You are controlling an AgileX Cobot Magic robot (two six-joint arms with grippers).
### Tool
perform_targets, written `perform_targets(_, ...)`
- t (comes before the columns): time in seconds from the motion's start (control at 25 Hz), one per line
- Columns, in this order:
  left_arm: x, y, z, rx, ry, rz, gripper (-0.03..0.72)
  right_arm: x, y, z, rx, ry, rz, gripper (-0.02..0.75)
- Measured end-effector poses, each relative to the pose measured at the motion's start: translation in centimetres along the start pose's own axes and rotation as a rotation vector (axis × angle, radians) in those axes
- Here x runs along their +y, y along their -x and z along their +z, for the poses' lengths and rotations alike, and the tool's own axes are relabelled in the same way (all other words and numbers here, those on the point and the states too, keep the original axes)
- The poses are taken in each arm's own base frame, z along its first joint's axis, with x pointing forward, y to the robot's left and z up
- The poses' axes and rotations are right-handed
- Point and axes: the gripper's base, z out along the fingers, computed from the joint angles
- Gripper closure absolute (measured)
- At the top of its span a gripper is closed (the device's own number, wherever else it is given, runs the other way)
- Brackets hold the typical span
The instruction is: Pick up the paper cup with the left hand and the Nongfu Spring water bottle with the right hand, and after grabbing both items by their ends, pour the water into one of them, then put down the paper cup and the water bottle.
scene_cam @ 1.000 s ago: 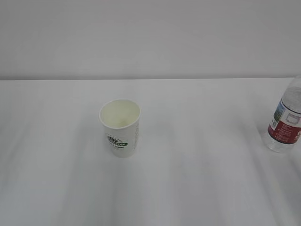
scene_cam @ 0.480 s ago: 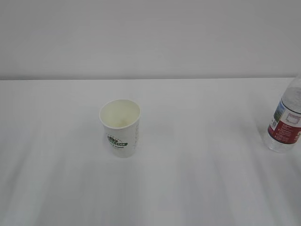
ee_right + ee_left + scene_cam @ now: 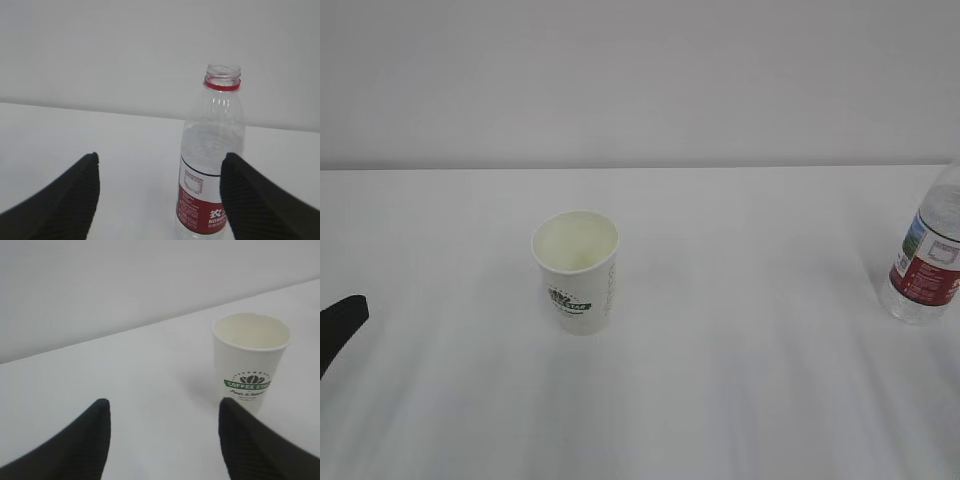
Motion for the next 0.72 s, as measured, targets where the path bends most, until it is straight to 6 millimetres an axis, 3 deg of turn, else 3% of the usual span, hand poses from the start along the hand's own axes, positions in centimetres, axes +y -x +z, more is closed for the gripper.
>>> perform_targets(0.32,-0.4,0.0,0.0,0.005,-0.04,0.025,0.192,0.1,-0.7,0.0,0.012,0.01,-0.007,0.169)
perform_targets(0.72,-0.6,-0.9,0.5,0.045,-0.083,0.012,0.189,0.5,-2.7,2.6,0.106,0.064,-0.022,0.169)
